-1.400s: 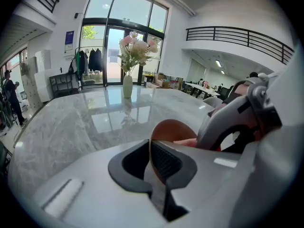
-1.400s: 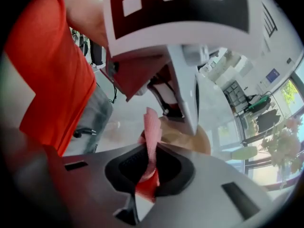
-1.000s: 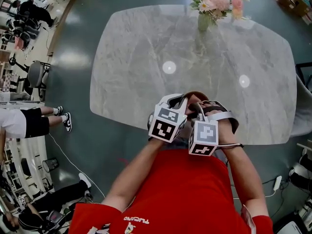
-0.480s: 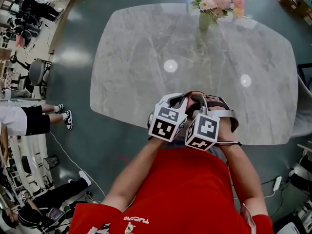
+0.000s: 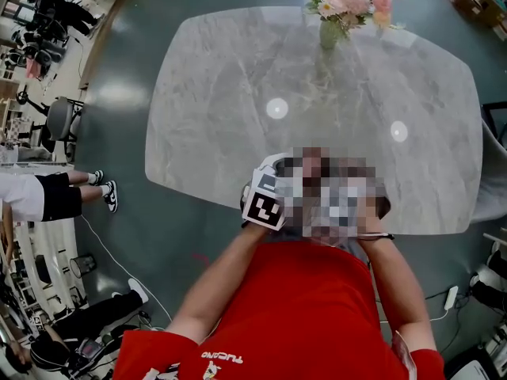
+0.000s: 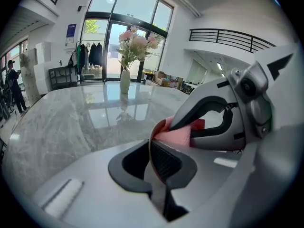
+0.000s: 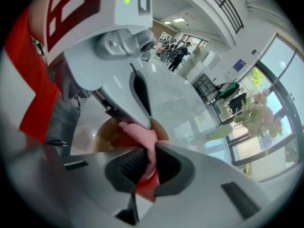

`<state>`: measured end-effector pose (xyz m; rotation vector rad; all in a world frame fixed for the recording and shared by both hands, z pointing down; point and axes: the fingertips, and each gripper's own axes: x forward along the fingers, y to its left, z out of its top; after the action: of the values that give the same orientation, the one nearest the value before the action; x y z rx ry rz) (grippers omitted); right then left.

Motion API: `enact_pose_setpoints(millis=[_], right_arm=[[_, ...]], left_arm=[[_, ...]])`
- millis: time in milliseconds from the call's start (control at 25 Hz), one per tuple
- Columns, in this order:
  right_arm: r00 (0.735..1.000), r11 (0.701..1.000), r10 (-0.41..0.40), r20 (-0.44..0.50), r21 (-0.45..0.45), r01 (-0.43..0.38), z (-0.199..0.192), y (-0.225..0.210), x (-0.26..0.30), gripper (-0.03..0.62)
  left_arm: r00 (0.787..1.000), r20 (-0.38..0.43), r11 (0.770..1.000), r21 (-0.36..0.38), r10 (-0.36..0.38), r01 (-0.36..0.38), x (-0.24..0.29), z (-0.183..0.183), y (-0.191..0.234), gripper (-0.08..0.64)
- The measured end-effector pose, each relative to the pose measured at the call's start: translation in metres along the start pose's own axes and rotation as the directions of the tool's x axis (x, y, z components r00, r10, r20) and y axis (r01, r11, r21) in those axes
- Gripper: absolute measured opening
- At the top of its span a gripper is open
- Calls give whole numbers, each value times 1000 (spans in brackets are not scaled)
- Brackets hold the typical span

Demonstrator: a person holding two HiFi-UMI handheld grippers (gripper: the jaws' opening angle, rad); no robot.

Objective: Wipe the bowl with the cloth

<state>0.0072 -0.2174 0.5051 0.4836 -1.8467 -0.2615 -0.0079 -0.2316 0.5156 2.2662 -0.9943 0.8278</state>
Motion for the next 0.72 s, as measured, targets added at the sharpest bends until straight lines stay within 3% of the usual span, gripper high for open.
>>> enact_pose_setpoints(millis=[320, 520, 720], right_arm=[[997, 1000, 21, -73, 7, -21, -20, -1, -1, 24], [987, 991, 123, -105, -33, -127, -24, 20, -4, 23], [981, 982, 189, -54, 0, -189, -18, 29, -5, 23]], left_arm=[[1000, 3, 1000, -7, 13, -13, 2, 3, 0, 18], [999, 6, 999, -28, 32, -32, 1, 1, 7, 18], [999, -6, 998, -49, 39, -39, 5, -1, 13, 18]])
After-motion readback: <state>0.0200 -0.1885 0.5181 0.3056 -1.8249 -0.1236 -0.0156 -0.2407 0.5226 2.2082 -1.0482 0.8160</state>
